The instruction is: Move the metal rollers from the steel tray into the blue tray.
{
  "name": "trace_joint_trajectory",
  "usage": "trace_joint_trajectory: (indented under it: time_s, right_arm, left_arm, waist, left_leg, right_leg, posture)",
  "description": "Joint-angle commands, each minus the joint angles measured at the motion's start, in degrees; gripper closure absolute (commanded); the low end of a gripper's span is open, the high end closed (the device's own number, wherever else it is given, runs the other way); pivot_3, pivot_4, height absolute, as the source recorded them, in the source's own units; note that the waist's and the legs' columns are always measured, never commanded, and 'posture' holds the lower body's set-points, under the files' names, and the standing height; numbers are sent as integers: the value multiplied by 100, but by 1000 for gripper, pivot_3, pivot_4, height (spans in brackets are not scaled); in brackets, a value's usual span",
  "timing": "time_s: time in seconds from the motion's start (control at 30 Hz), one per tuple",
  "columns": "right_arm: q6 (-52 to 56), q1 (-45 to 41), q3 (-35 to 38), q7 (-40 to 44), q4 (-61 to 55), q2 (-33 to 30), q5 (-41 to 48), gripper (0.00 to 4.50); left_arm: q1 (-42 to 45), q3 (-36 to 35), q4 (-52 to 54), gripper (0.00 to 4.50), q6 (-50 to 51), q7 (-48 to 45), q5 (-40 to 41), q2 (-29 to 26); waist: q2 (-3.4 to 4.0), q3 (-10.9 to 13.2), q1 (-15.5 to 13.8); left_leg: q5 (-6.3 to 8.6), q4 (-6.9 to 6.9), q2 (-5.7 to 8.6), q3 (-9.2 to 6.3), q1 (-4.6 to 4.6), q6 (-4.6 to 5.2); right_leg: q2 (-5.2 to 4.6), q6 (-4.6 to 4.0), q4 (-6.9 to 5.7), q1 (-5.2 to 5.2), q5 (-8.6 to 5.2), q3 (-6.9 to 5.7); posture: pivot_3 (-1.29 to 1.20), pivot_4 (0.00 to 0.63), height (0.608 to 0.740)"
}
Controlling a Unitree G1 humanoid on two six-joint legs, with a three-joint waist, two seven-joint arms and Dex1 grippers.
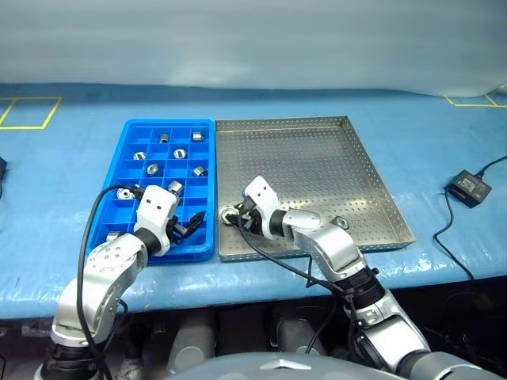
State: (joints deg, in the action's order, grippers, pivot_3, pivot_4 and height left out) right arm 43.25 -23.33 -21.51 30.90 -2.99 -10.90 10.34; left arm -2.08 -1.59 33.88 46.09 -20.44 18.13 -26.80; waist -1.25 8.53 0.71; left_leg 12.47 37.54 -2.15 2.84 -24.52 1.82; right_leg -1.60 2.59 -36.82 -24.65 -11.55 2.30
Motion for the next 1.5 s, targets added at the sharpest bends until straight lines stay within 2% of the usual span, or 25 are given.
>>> trace_joint_trajectory:
  time_s: [0.03,0.1,0.13,0.43,0.67,0.9,1.17,1.23,1.37,1.5]
  right_arm:
    - [162,22,9,-70,158,-10,-82,3019]
    - [171,23,12,-67,139,-16,-85,3441]
    - [176,22,23,-63,124,-16,-81,3473]
    - [332,-122,412,-161,-577,98,186,3473]
    - [534,-618,123,-32,-1264,589,496,3473]
    - [107,-891,-359,-43,-349,994,239,3473]
    - [-385,-962,-332,-117,444,1001,-64,3473]
    - [-409,-940,-332,-143,436,983,-117,2750]
    - [-426,-785,-275,-108,-80,889,-69,1587]
    - [-227,-572,104,-370,-831,650,-91,1587]
  left_arm:
    - [39,-39,115,1138,-67,10,-31,-24]
    - [40,-37,113,1138,-71,16,-35,-25]
    - [41,-36,112,1138,-71,18,-36,-27]
    - [-84,-296,170,1138,-66,53,-20,-113]
    - [-301,-827,362,1138,87,275,-37,-157]
    - [-440,-813,497,1138,186,430,-32,-74]
    - [-528,-782,578,1138,198,469,-15,-19]
    - [-494,-739,556,1138,204,476,-24,-13]
    - [-361,-619,506,1138,202,444,8,1]
    - [-189,-426,434,1138,145,396,57,103]
  waist:
    - [0,0,2]
    - [-1,-1,14]
    - [-1,-1,13]
    - [0,1,2]
    - [0,4,21]
    - [-4,3,-58]
    - [-4,4,-89]
    - [-4,4,-88]
    - [-4,4,-93]
    - [-4,4,-91]
  left_leg:
    - [0,0,0,-1,0,0]
    - [0,0,-2,0,3,0]
    - [0,0,-2,0,3,0]
    - [0,0,-2,0,-2,0]
    - [0,-16,-7,2,-17,0]
    - [0,-23,3,-4,-16,-2]
    - [-1,-22,0,-5,-11,-6]
    - [-1,-23,0,-5,-11,-6]
    - [-1,-22,1,-5,-11,-6]
    - [-1,-22,3,-5,-16,-6]
  right_leg:
    - [0,0,0,1,0,-1]
    - [2,0,0,1,0,0]
    - [2,0,0,1,0,0]
    - [0,0,0,-2,0,0]
    - [10,-7,-2,-23,0,1]
    - [-2,-20,5,-17,2,-8]
    - [0,-22,2,-15,2,-12]
    - [0,-23,2,-15,2,-12]
    - [-2,-23,2,-14,2,-12]
    - [-3,-22,3,-16,2,-11]
  posture:
    - [35,150,740]
    - [35,150,740]
    - [34,150,740]
    - [46,150,740]
    - [78,150,740]
    - [115,150,740]
    - [115,150,740]
    - [108,150,740]
    - [95,150,740]
    - [78,150,740]
